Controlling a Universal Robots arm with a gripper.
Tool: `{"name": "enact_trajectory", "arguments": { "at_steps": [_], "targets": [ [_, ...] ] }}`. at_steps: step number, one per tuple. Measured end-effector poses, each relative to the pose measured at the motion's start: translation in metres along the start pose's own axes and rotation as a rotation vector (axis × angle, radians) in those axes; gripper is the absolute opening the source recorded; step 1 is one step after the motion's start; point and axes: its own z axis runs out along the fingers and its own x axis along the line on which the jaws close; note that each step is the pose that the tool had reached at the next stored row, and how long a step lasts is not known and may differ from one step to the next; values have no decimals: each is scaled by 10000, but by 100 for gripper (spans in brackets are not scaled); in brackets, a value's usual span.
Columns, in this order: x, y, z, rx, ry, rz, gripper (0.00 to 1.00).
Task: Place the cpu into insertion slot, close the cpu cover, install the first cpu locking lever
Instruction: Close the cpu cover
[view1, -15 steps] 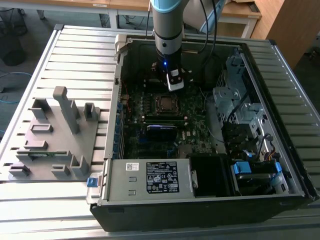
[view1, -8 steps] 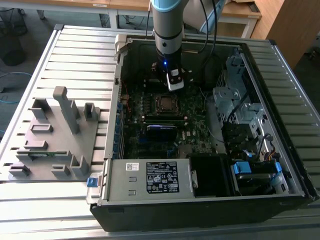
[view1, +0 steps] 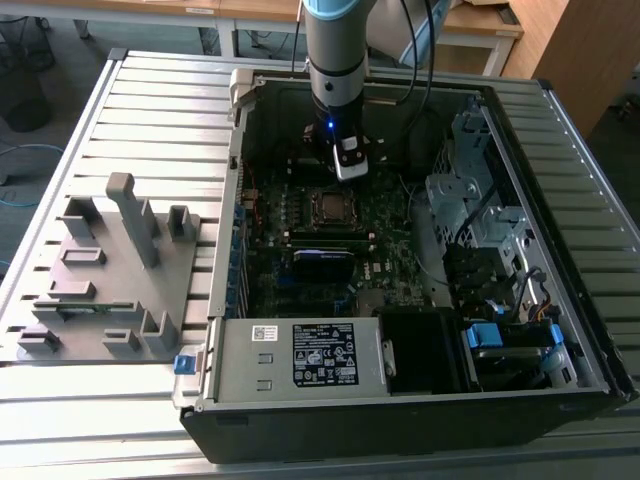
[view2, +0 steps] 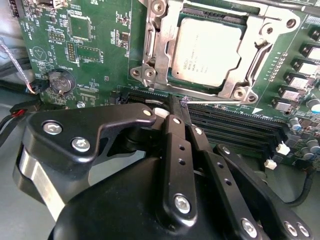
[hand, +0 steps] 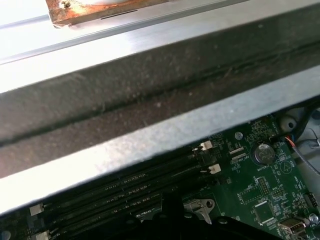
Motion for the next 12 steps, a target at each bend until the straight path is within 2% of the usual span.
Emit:
{"name": "enact_trajectory", "arguments": {
  "at_steps": [3, 4, 5, 6, 12],
  "targets": [
    [0, 0, 0, 0, -1, 2, 10],
    [0, -1, -1, -27, 10, 7, 10],
    [1, -1, -2, -110, 42, 21, 10],
    [1, 0, -1, -155, 58, 29, 10],
    [1, -1, 4, -162, 58, 29, 10]
  ]
}}
